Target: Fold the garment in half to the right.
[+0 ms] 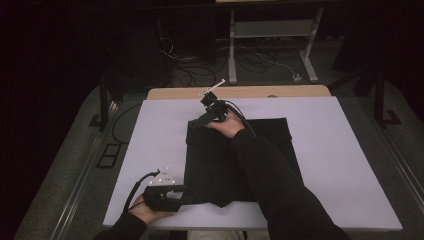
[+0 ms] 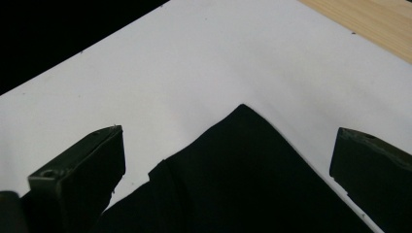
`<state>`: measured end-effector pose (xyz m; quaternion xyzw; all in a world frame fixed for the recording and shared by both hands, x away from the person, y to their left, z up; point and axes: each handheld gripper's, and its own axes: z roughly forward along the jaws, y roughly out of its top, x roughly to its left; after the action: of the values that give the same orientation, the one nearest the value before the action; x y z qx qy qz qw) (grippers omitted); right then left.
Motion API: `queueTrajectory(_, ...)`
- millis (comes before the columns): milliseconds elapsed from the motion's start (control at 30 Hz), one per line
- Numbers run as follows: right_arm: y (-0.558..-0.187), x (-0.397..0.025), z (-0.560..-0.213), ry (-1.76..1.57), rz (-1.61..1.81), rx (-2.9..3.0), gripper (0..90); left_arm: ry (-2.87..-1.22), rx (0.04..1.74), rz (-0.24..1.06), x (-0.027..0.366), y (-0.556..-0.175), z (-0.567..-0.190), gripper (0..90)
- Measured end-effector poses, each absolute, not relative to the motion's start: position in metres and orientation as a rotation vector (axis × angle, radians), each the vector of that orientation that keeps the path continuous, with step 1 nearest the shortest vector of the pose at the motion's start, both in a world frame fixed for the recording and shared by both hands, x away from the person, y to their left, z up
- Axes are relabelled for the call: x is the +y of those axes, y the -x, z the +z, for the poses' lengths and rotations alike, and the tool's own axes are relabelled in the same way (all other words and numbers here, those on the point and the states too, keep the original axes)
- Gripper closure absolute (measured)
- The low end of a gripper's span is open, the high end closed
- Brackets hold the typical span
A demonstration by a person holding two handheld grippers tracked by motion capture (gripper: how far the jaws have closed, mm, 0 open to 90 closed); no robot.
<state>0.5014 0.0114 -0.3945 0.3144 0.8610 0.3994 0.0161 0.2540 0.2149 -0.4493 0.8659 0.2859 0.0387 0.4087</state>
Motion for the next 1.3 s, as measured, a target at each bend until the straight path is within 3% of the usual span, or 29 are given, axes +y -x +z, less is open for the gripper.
queueTrajectory(633,-0.520,0.034,-0.417,-0.993,1.205,2.688,0.0,-2.191,0.724,0.091,0.208,-0.263,-0.449,79.3)
queueTrajectory(800,-0.524,0.038,-0.428,-1.023,1.202,2.682,3.0,-2.186,0.710,0.097,0.208,-0.264,-0.449,83.2)
queueTrajectory(1000,-0.527,0.043,-0.436,-1.062,1.176,2.672,14.5,-2.162,0.711,0.086,0.210,-0.267,-0.446,84.6)
queueTrajectory(1133,-0.529,0.046,-0.438,-1.062,1.172,2.670,15.9,-2.133,0.701,0.102,0.212,-0.267,-0.442,85.1)
queueTrajectory(1300,-0.530,0.050,-0.441,-1.067,1.149,2.665,27.6,-2.122,0.686,0.099,0.213,-0.268,-0.439,85.4)
